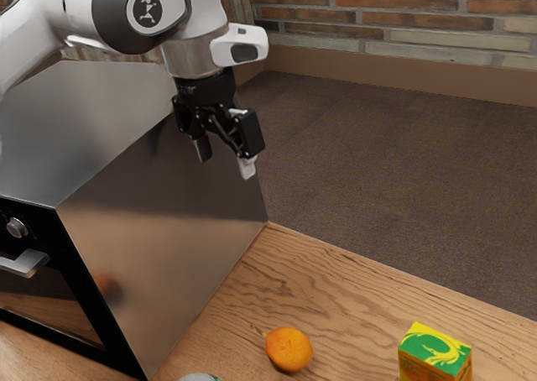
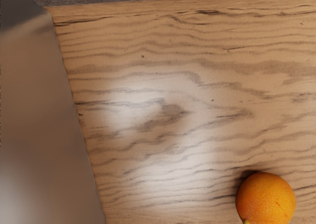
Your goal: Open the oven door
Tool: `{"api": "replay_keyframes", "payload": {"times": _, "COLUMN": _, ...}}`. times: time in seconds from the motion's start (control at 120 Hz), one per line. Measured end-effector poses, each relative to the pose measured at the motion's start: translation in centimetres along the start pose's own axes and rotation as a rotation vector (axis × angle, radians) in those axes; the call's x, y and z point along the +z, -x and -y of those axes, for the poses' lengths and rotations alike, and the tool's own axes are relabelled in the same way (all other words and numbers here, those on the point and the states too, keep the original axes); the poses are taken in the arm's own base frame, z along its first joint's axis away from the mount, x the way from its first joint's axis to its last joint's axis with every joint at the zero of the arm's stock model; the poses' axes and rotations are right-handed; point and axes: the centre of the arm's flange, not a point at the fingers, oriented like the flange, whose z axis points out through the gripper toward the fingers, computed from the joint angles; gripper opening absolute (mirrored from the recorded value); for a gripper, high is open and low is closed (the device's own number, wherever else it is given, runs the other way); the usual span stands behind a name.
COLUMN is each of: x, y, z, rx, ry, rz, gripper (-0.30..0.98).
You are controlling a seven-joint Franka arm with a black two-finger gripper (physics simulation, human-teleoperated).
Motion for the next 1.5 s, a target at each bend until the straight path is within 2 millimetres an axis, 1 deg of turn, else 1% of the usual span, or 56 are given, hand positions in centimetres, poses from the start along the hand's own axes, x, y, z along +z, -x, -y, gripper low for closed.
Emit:
{"api": "replay_keyframes", "payload": {"times": 0.283, "x": -0.2, "y": -0.2, "z": 0.0, "rx": 0.003, "ry": 0.002, "rz": -0.018, "gripper": 0.69}}
{"api": "replay_keyframes", "payload": {"times": 0.417, "x": -1.2, "y": 0.1, "z": -0.1, "rx": 0.005, "ry": -0.003, "rz": -0.038, "gripper": 0.69}}
{"api": "replay_keyframes", "payload": {"times": 0.483, "x": -2.9, "y": 0.6, "z": 0.0, "rx": 0.003, "ry": -0.005, "rz": -0.069, "gripper": 0.69}}
{"api": "replay_keyframes", "payload": {"times": 0.517, "x": -5.1, "y": 1.5, "z": 0.0, "rx": 0.002, "ry": -0.006, "rz": -0.110, "gripper": 0.69}}
{"api": "replay_keyframes", "payload": {"times": 0.533, "x": -6.8, "y": 2.3, "z": 0.0, "rx": 0.001, "ry": -0.006, "rz": -0.142, "gripper": 0.69}}
{"api": "replay_keyframes", "payload": {"times": 0.558, "x": -10.2, "y": 4.2, "z": -0.1, "rx": 0.000, "ry": -0.009, "rz": -0.211, "gripper": 0.69}}
{"api": "replay_keyframes", "payload": {"times": 0.583, "x": -14.5, "y": 7.6, "z": -0.2, "rx": -0.003, "ry": -0.015, "rz": -0.297, "gripper": 0.69}}
{"api": "replay_keyframes", "payload": {"times": 0.6, "x": -17.3, "y": 10.4, "z": -0.3, "rx": -0.006, "ry": -0.020, "rz": -0.356, "gripper": 0.69}}
{"api": "replay_keyframes", "payload": {"times": 0.625, "x": -21.4, "y": 15.2, "z": -0.5, "rx": -0.012, "ry": -0.029, "rz": -0.442, "gripper": 0.69}}
{"api": "replay_keyframes", "payload": {"times": 0.658, "x": -25.6, "y": 21.7, "z": -0.5, "rx": -0.024, "ry": -0.039, "rz": -0.543, "gripper": 0.69}}
{"api": "replay_keyframes", "payload": {"times": 0.692, "x": -29.0, "y": 28.6, "z": 0.1, "rx": -0.052, "ry": -0.050, "rz": -0.636, "gripper": 0.68}}
{"api": "replay_keyframes", "payload": {"times": 0.717, "x": -30.8, "y": 34.0, "z": 0.5, "rx": -0.074, "ry": -0.055, "rz": -0.695, "gripper": 0.68}}
{"api": "replay_keyframes", "payload": {"times": 0.75, "x": -32.2, "y": 41.0, "z": 1.5, "rx": -0.119, "ry": -0.064, "rz": -0.751, "gripper": 0.68}}
{"api": "replay_keyframes", "payload": {"times": 0.758, "x": -32.4, "y": 42.9, "z": 1.8, "rx": -0.134, "ry": -0.066, "rz": -0.761, "gripper": 0.68}}
{"api": "replay_keyframes", "payload": {"times": 0.775, "x": -32.5, "y": 46.1, "z": 2.3, "rx": -0.160, "ry": -0.068, "rz": -0.773, "gripper": 0.68}}
{"api": "replay_keyframes", "payload": {"times": 0.792, "x": -32.4, "y": 48.5, "z": 2.8, "rx": -0.187, "ry": -0.070, "rz": -0.771, "gripper": 0.68}}
{"api": "replay_keyframes", "payload": {"times": 0.817, "x": -31.9, "y": 51.4, "z": 3.7, "rx": -0.231, "ry": -0.068, "rz": -0.757, "gripper": 0.68}}
{"api": "replay_keyframes", "payload": {"times": 0.875, "x": -29.5, "y": 59.2, "z": 8.9, "rx": -0.400, "ry": -0.019, "rz": -0.715, "gripper": 0.69}}
{"api": "replay_keyframes", "payload": {"times": 0.908, "x": -27.1, "y": 64.4, "z": 11.4, "rx": -0.486, "ry": 0.017, "rz": -0.697, "gripper": 0.69}}
{"api": "replay_keyframes", "payload": {"times": 0.933, "x": -25.2, "y": 67.7, "z": 13.0, "rx": -0.540, "ry": 0.050, "rz": -0.681, "gripper": 0.68}}
{"api": "replay_keyframes", "payload": {"times": 0.975, "x": -21.8, "y": 72.1, "z": 16.2, "rx": -0.627, "ry": 0.120, "rz": -0.650, "gripper": 0.69}}
{"api": "replay_keyframes", "payload": {"times": 1.008, "x": -18.8, "y": 74.4, "z": 19.2, "rx": -0.685, "ry": 0.190, "rz": -0.616, "gripper": 0.68}}
{"api": "replay_keyframes", "payload": {"times": 1.042, "x": -15.3, "y": 76.1, "z": 22.1, "rx": -0.735, "ry": 0.273, "rz": -0.581, "gripper": 0.68}}
{"api": "replay_keyframes", "payload": {"times": 1.083, "x": -10.8, "y": 77.8, "z": 25.0, "rx": -0.808, "ry": 0.383, "rz": -0.549, "gripper": 0.68}}
{"api": "replay_keyframes", "payload": {"times": 1.108, "x": -8.0, "y": 78.5, "z": 26.5, "rx": -0.851, "ry": 0.455, "rz": -0.531, "gripper": 0.68}}
{"api": "replay_keyframes", "payload": {"times": 1.15, "x": -4.3, "y": 79.6, "z": 28.4, "rx": -0.899, "ry": 0.553, "rz": -0.526, "gripper": 0.68}}
{"api": "replay_keyframes", "payload": {"times": 1.175, "x": -2.3, "y": 80.5, "z": 29.1, "rx": -0.936, "ry": 0.607, "rz": -0.532, "gripper": 0.68}}
{"api": "replay_keyframes", "payload": {"times": 1.217, "x": 0.3, "y": 81.8, "z": 30.1, "rx": -0.984, "ry": 0.682, "rz": -0.558, "gripper": 0.68}}
{"api": "replay_keyframes", "payload": {"times": 1.308, "x": 3.9, "y": 83.3, "z": 32.6, "rx": -1.043, "ry": 0.800, "rz": -0.622, "gripper": 0.68}}
{"api": "replay_keyframes", "payload": {"times": 1.342, "x": 4.8, "y": 83.6, "z": 33.4, "rx": -1.051, "ry": 0.833, "rz": -0.642, "gripper": 0.68}}
{"api": "replay_keyframes", "payload": {"times": 1.375, "x": 5.1, "y": 84.0, "z": 33.8, "rx": -1.058, "ry": 0.848, "rz": -0.666, "gripper": 0.68}}
{"api": "replay_keyframes", "payload": {"times": 1.45, "x": 5.1, "y": 84.9, "z": 34.5, "rx": -1.080, "ry": 0.857, "rz": -0.713, "gripper": 0.68}}
{"api": "replay_keyframes", "payload": {"times": 1.5, "x": 5.1, "y": 85.1, "z": 35.2, "rx": -1.100, "ry": 0.860, "rz": -0.729, "gripper": 0.68}}
